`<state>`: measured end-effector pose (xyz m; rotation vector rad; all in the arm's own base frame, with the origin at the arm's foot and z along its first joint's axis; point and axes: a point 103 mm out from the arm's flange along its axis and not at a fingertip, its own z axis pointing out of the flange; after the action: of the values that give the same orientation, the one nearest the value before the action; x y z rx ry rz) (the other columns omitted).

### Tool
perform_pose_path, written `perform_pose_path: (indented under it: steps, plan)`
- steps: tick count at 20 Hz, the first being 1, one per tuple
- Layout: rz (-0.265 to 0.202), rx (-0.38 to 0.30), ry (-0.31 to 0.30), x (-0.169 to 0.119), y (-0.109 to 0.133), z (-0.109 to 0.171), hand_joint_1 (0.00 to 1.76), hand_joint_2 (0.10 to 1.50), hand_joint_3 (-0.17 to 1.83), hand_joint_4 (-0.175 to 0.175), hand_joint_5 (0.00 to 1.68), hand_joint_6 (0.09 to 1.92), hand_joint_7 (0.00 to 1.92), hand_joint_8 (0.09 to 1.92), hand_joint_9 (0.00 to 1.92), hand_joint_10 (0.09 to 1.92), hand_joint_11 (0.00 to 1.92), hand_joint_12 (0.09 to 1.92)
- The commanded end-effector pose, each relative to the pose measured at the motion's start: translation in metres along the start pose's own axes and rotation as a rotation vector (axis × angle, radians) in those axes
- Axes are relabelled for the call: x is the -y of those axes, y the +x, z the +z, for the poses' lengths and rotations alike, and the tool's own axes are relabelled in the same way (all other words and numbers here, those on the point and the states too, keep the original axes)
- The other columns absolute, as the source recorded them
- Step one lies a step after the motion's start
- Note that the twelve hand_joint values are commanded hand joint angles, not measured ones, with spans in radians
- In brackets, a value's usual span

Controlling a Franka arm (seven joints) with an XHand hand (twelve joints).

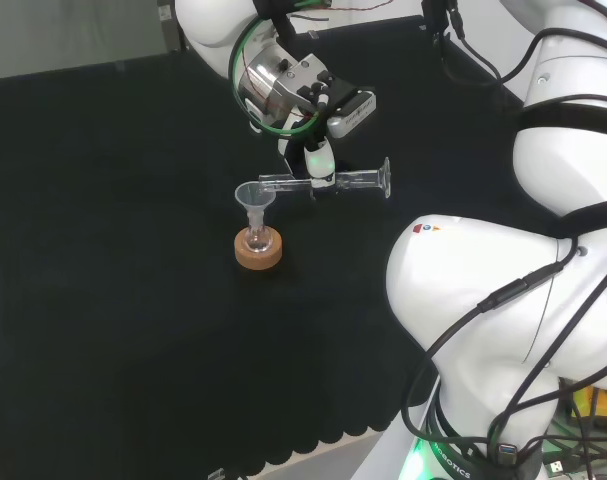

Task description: Pour the water from the graduated cylinder into the round-bottom flask.

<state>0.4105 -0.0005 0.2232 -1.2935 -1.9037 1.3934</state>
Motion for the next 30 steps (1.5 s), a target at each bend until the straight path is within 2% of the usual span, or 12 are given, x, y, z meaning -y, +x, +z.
perform_pose_path:
  steps: [1,17,30]
  plan:
    - [0.010,0.004,0.019,0.0005,-0.0001,-0.0004,1.25,1.13,0.00,-0.175,0.93,1.05,0.97,1.05,1.42,0.09,1.19,0.83]
    - [0.039,0.019,0.049,0.0024,-0.0003,-0.0021,1.25,1.13,0.00,-0.175,0.93,1.06,0.97,1.05,1.42,0.09,1.19,0.82]
    - [0.032,0.019,0.049,0.0031,0.0001,-0.0021,1.25,1.13,0.00,-0.175,0.93,1.06,0.97,1.05,1.42,0.09,1.19,0.82]
